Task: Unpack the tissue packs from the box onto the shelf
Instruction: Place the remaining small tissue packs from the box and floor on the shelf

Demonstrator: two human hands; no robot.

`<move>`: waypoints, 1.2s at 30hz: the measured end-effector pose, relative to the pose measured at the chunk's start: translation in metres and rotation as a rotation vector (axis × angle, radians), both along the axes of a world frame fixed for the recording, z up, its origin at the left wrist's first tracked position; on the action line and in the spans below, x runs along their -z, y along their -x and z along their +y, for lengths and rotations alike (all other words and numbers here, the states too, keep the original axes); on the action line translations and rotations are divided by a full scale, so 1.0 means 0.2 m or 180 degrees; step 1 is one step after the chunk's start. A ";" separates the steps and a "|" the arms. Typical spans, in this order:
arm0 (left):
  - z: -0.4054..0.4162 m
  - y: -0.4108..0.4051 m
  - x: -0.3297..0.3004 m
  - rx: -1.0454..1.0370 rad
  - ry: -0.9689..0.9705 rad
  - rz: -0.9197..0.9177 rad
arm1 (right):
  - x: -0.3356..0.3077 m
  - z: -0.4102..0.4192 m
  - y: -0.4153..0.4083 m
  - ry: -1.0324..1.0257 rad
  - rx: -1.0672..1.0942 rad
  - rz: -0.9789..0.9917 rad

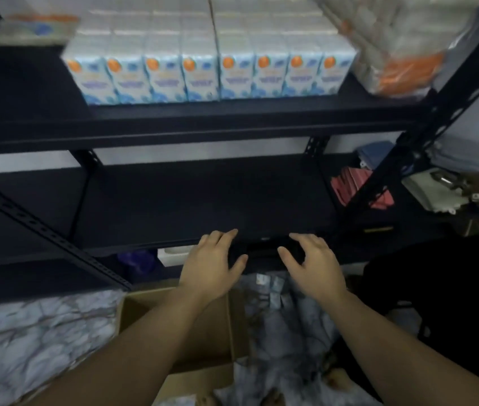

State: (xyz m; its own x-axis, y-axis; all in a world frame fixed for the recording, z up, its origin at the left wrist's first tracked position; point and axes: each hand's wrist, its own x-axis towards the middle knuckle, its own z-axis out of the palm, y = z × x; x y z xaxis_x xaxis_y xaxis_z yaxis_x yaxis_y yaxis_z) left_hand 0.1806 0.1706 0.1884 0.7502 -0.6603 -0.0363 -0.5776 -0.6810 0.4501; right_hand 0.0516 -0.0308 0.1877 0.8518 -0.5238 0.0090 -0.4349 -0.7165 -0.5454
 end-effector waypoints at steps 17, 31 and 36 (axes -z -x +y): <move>-0.44 0.18 1.64 0.0358 -0.0290 0.1360 | 1.62 -0.26 0.35 -0.0864 0.0983 0.1048; -1.05 0.26 3.39 -0.0530 -0.0733 0.1819 | 3.23 -0.66 0.36 -0.1322 0.1482 0.1020; -1.16 0.30 3.72 -0.0854 -0.0526 0.1986 | 3.61 -0.70 0.27 -0.1400 0.1453 0.1087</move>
State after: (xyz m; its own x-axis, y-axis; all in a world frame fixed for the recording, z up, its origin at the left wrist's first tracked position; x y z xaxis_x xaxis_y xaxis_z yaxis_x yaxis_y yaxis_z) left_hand 0.1201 -0.0608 -0.5554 0.6928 -0.4039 -0.5974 -0.0473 -0.8521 0.5213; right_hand -0.0030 -0.1715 -0.5343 0.4646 -0.7221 -0.5125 -0.8364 -0.1678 -0.5219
